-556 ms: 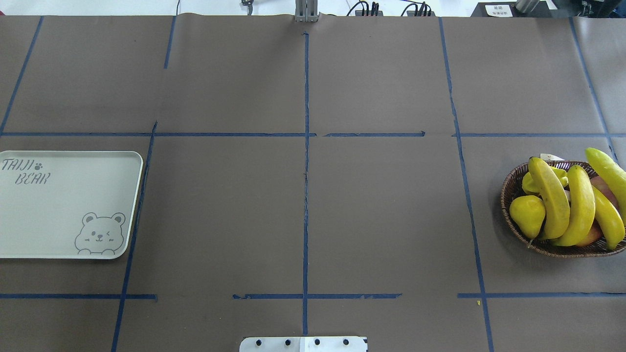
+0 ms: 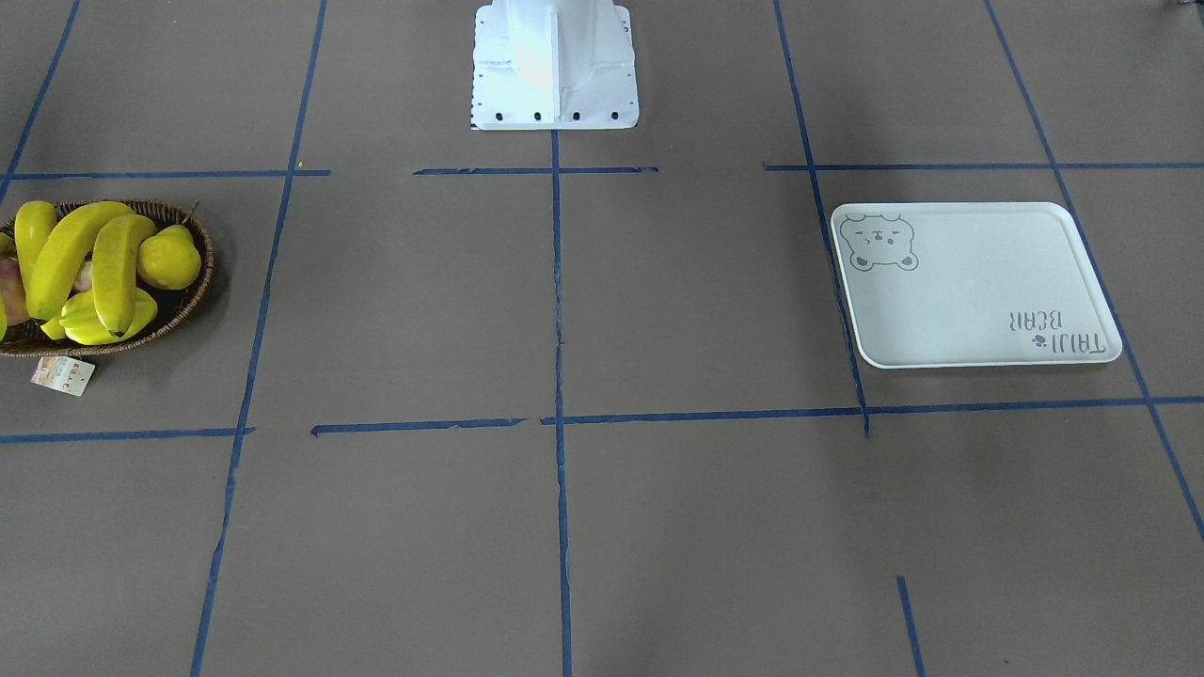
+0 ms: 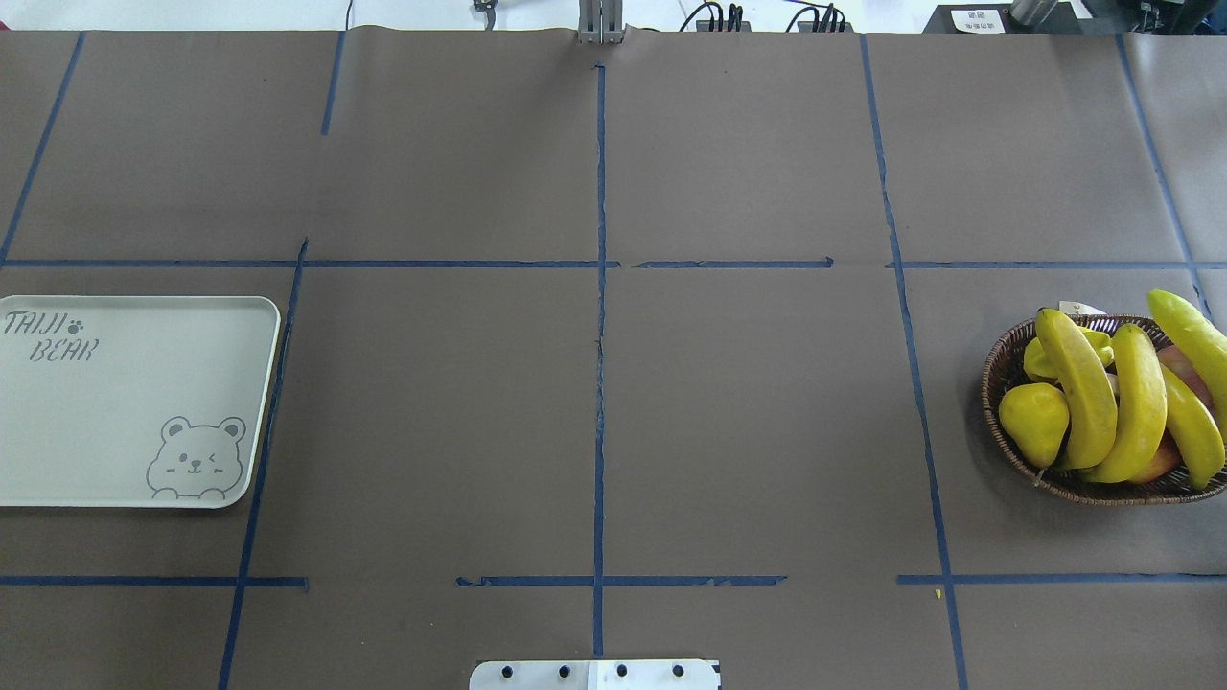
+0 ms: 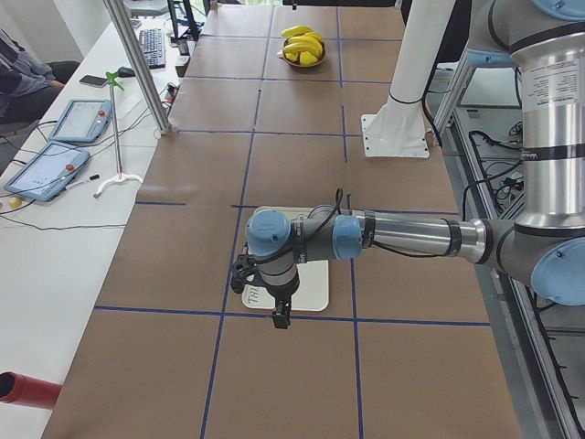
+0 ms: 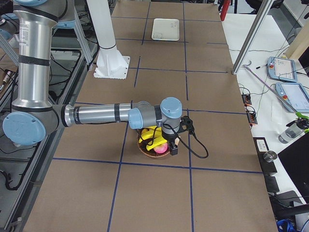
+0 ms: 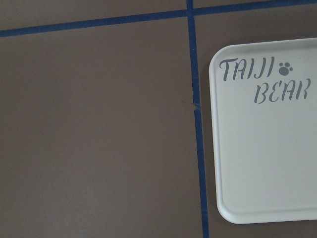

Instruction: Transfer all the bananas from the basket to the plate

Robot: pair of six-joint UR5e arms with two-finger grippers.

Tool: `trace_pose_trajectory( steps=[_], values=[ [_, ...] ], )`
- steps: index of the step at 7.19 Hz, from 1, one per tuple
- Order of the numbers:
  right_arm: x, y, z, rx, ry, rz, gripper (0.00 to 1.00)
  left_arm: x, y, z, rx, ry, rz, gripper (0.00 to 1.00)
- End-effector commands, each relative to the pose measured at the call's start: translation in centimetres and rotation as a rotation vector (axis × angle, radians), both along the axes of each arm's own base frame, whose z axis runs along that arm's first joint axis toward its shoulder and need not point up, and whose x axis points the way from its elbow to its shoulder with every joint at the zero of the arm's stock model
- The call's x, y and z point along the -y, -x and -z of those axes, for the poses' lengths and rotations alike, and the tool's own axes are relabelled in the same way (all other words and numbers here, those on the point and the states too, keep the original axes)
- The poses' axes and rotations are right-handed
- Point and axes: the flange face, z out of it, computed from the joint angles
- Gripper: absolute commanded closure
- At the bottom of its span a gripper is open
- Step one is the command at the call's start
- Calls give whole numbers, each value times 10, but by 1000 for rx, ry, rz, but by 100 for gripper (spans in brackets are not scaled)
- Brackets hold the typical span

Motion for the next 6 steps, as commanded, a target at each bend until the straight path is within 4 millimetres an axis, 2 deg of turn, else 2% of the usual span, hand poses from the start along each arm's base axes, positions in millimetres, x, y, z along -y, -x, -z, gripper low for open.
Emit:
trace_pose_trajectory(
  steps=[1, 2, 3, 4, 6],
  values=[
    [-14, 30, 6, 48, -56, -34, 1, -2, 0, -3, 0, 10, 0, 0],
    [-41, 53, -5, 73, -66, -47, 1, -2, 0, -3, 0, 10, 0, 0],
    [-66, 65, -13, 91, -69, -88, 1, -2, -2, -4, 0, 11, -3, 0],
    [-90, 62, -24, 100, -85, -87, 1, -2, -2, -6, 0, 16, -3, 0],
    [-109, 62, -42, 50, -72, -74, 2, -4, -4, -9, 0, 25, -7, 0]
  ],
)
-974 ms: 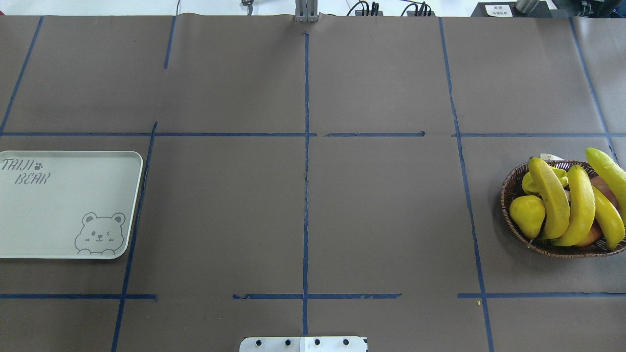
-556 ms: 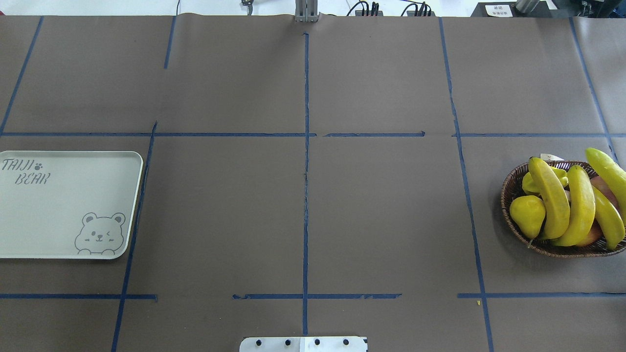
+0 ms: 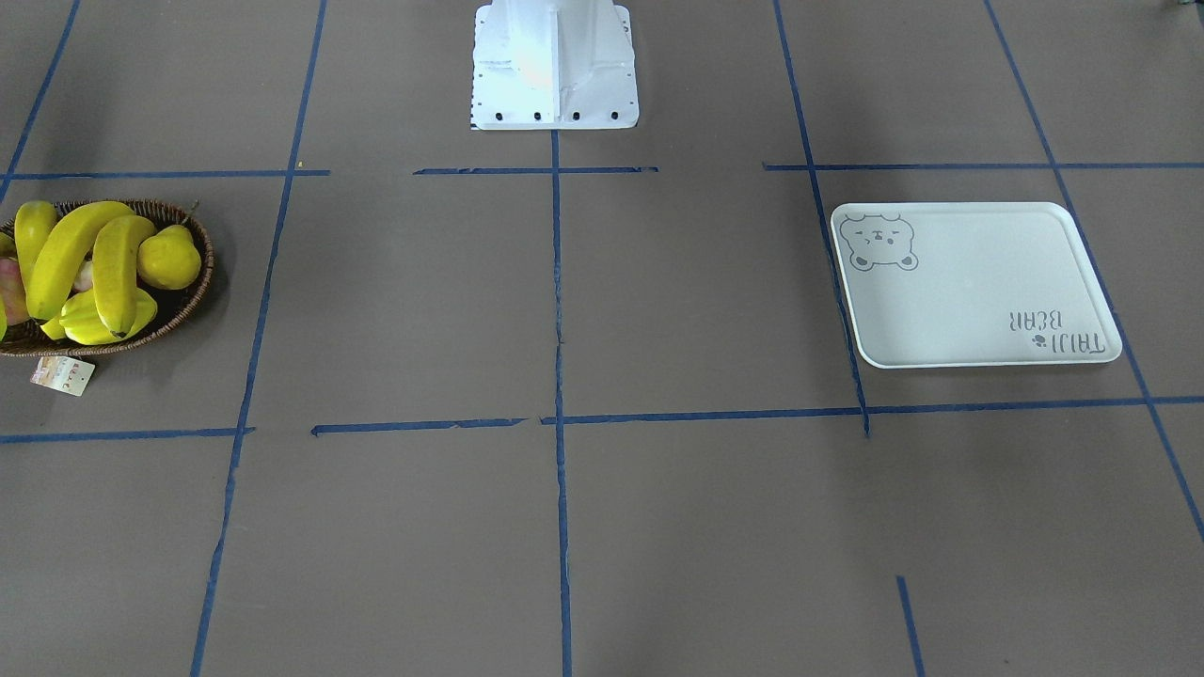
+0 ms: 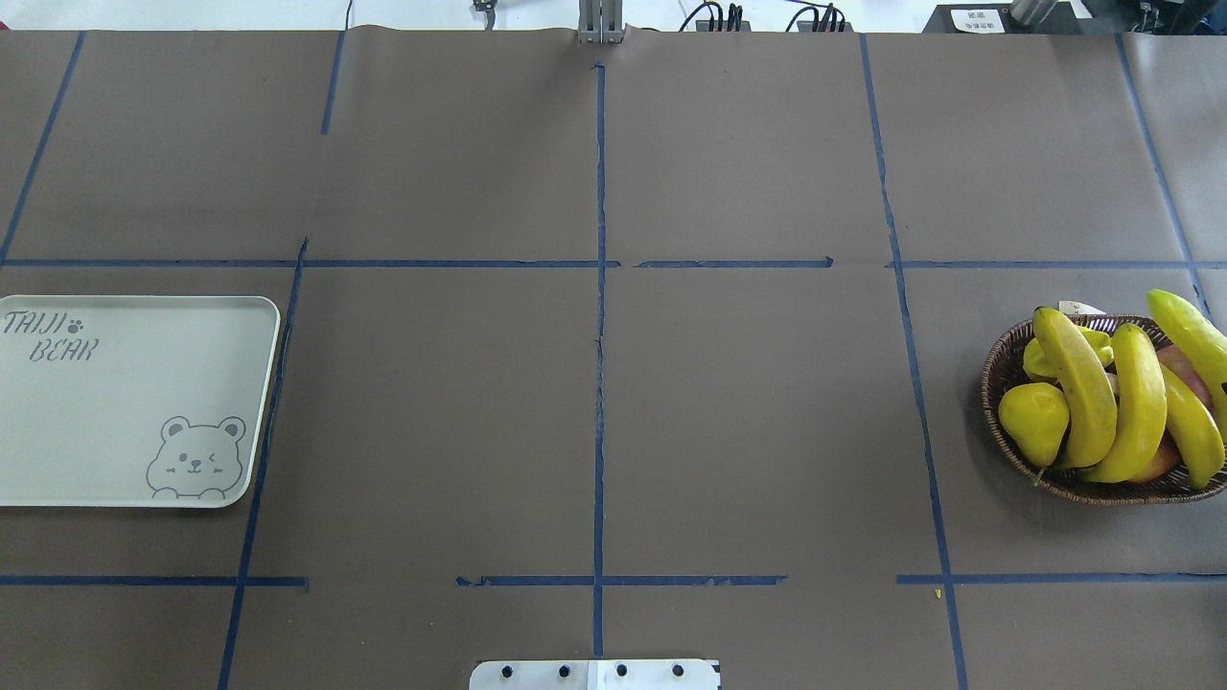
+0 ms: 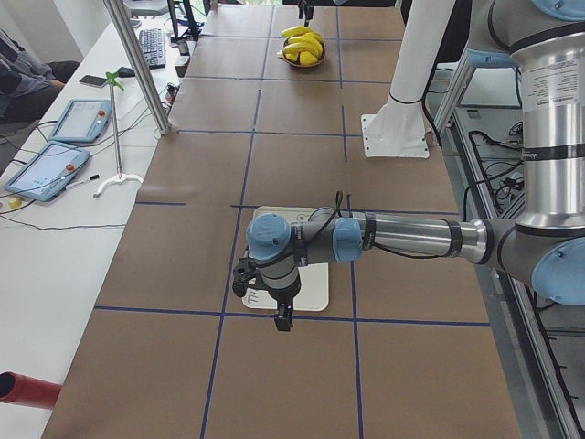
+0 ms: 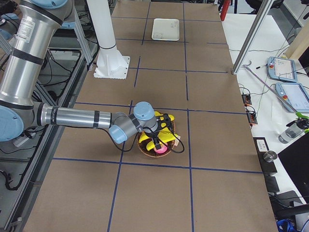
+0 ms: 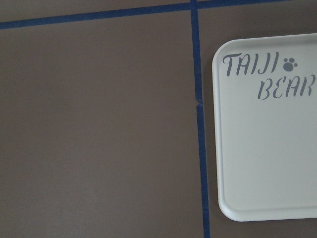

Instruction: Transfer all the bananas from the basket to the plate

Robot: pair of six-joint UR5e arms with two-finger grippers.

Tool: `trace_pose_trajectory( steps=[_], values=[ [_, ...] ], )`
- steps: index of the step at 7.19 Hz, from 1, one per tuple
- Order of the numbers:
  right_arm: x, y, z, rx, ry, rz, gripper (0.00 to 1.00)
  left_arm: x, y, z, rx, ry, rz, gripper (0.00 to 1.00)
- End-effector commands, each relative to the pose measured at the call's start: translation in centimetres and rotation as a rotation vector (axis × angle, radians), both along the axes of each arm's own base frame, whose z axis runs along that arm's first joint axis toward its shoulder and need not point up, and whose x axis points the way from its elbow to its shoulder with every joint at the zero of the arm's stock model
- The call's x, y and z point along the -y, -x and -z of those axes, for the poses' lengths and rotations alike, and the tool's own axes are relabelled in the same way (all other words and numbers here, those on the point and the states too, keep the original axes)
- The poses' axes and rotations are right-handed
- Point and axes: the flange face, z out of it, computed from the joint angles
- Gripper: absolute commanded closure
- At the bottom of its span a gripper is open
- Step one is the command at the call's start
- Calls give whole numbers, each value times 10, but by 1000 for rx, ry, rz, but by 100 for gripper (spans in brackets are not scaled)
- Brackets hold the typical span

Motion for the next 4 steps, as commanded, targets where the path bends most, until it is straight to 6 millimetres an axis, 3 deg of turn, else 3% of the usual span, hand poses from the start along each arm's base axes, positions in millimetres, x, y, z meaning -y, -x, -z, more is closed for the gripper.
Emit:
trace_pose_trajectory(
  steps=[1, 4],
  values=[
    [-16, 3, -16, -65, -5, 3, 4, 0, -5, -2, 0, 5, -12, 0],
    [-13, 17, -22, -79, -8, 33, 11, -1, -6, -4, 0, 9, -16, 0]
  ],
)
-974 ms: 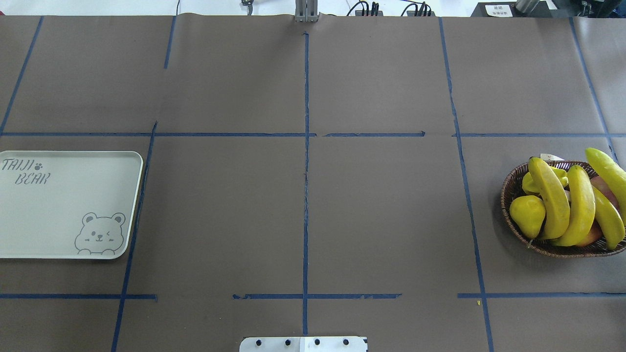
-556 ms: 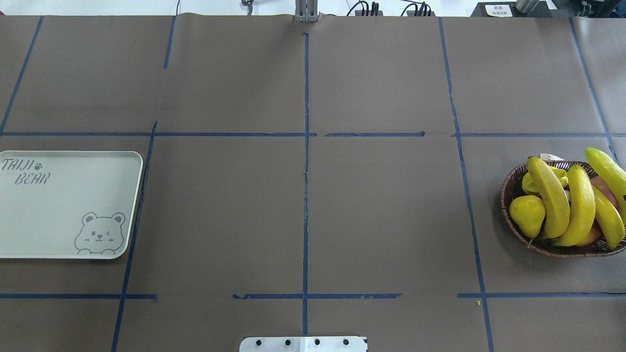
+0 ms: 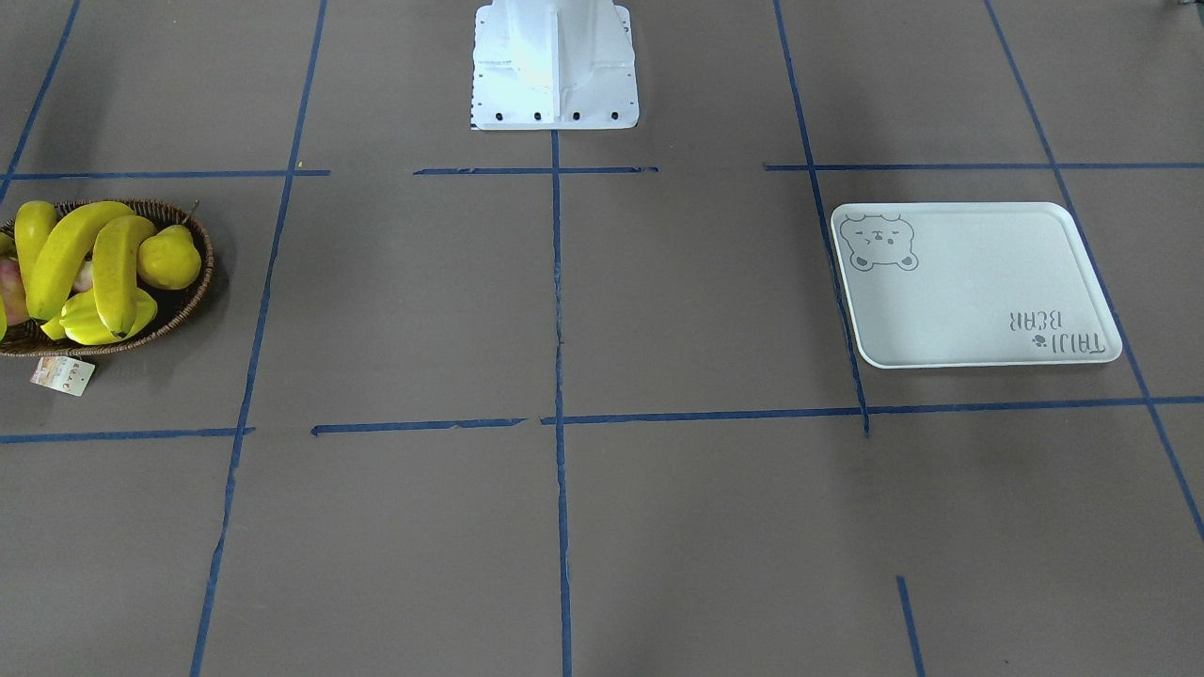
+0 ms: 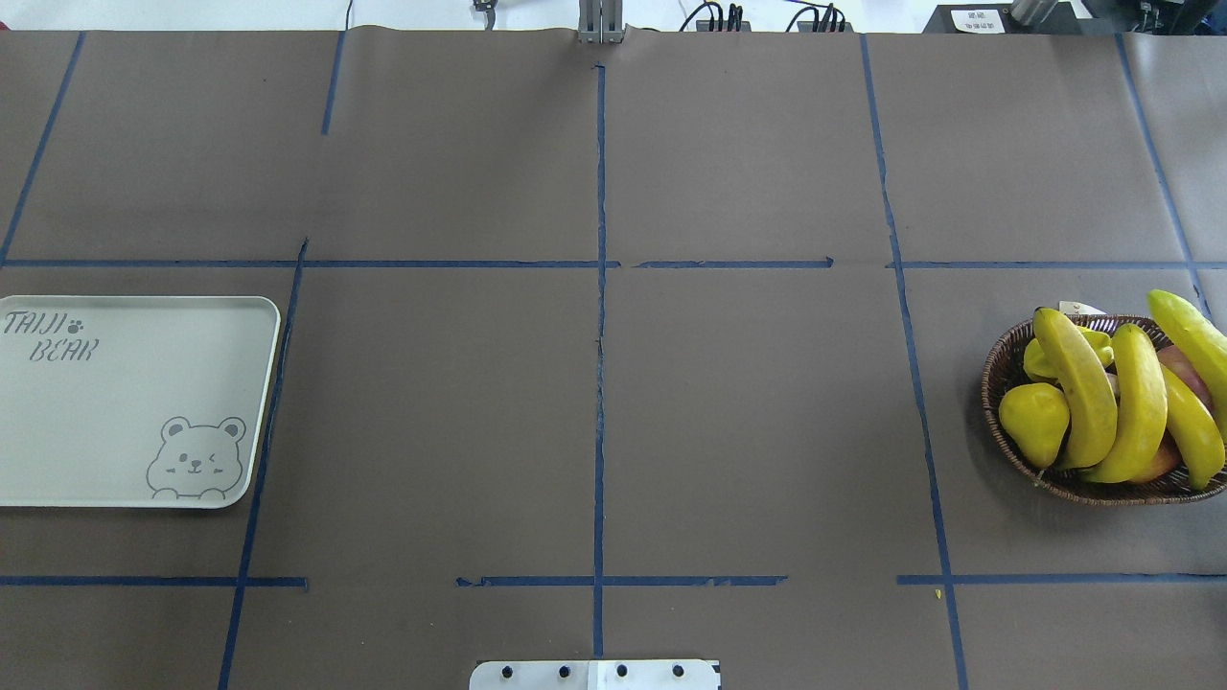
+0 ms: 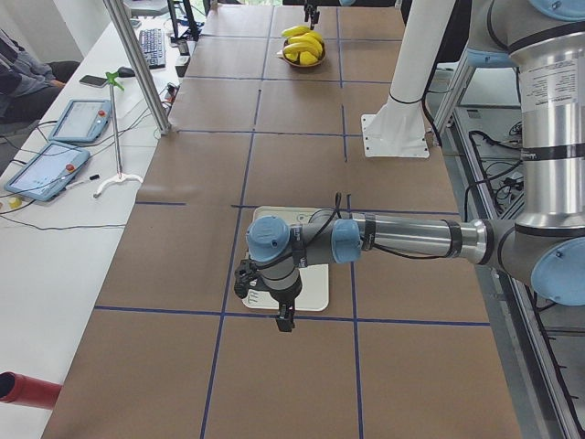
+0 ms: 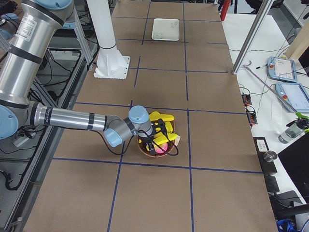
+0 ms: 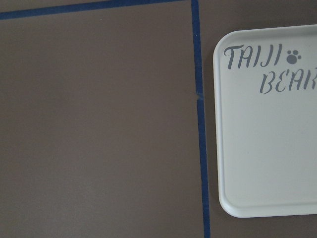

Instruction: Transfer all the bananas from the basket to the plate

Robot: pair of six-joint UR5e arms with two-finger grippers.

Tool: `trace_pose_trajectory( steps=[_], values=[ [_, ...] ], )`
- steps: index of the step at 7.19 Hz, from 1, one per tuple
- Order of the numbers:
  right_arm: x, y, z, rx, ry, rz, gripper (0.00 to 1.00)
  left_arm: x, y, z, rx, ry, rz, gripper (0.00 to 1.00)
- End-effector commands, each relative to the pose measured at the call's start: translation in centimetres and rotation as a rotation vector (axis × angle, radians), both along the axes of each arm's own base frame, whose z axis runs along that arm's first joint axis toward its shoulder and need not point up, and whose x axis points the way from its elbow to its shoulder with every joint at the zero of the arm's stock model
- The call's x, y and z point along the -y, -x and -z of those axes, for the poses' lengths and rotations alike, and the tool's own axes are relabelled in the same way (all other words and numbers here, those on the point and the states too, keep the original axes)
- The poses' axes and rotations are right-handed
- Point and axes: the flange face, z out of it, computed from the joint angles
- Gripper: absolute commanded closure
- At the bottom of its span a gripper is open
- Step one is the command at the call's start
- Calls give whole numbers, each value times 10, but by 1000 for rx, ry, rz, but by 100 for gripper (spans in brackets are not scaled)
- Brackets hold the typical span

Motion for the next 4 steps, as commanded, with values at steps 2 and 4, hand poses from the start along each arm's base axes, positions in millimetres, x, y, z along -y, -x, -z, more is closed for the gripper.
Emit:
trace_pose_trajectory(
  steps=[2, 4],
  values=[
    [11, 15, -8, -10, -2, 24, 14, 0, 0, 0, 0, 0, -1, 0],
    [11, 17, -17, -15, 11, 29, 26, 0, 0, -1, 0, 1, -1, 0]
  ],
)
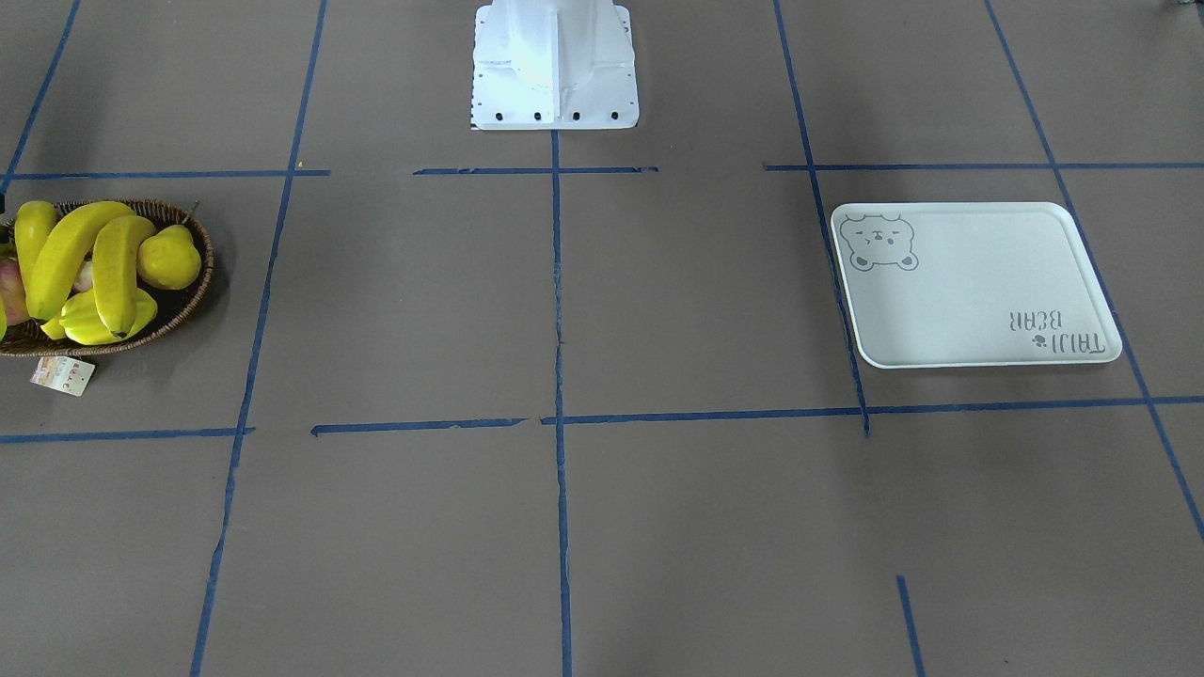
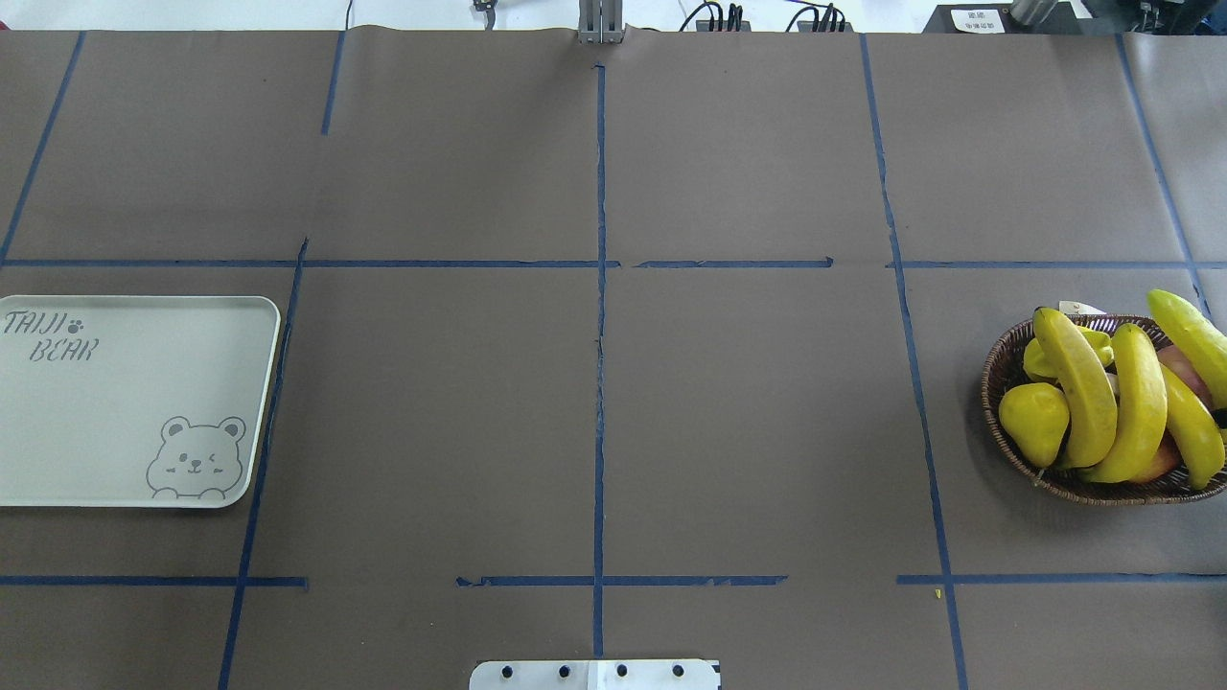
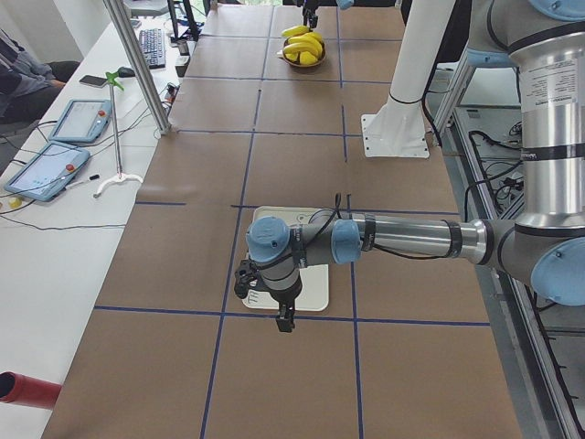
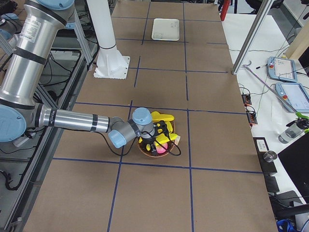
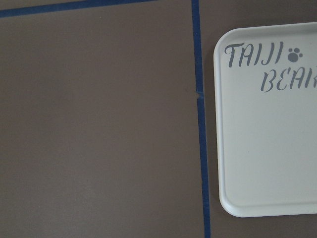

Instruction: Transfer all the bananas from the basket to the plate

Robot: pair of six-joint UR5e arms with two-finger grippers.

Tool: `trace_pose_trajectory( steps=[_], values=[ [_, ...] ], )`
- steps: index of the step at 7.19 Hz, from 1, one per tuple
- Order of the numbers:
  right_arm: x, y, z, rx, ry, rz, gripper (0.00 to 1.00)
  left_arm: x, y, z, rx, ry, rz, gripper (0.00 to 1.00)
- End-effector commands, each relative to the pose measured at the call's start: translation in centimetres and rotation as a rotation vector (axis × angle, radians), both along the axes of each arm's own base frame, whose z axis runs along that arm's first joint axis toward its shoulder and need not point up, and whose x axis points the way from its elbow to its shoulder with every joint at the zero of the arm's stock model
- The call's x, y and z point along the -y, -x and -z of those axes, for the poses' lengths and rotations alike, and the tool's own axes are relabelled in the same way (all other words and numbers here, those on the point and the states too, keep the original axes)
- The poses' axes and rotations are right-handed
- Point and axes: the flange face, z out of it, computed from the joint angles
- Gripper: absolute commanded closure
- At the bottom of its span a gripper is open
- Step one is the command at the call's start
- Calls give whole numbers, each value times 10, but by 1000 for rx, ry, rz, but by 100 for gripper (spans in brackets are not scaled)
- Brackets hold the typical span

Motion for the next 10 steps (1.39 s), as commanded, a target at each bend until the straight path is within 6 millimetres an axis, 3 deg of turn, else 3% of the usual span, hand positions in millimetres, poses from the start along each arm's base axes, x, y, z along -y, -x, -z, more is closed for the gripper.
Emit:
trace_pose_trajectory(
  steps=[1, 4, 7, 8, 10],
  values=[
    [5, 6, -2, 2, 0, 10, 31, 0, 0, -1, 0, 1, 0, 0],
    [4, 9, 0, 10, -1, 22, 73, 0, 0, -2, 0, 6, 0, 0],
    [5, 7, 5, 14, -8, 17, 89, 0, 0, -1, 0, 1, 0, 0],
    [5, -4, 9, 18, -11, -11, 92, 1, -1, 4, 0, -8, -3, 0],
    [9, -36, 14, 45, -3, -79, 97, 4, -36, 5, 10, -8, -89, 0]
  ],
)
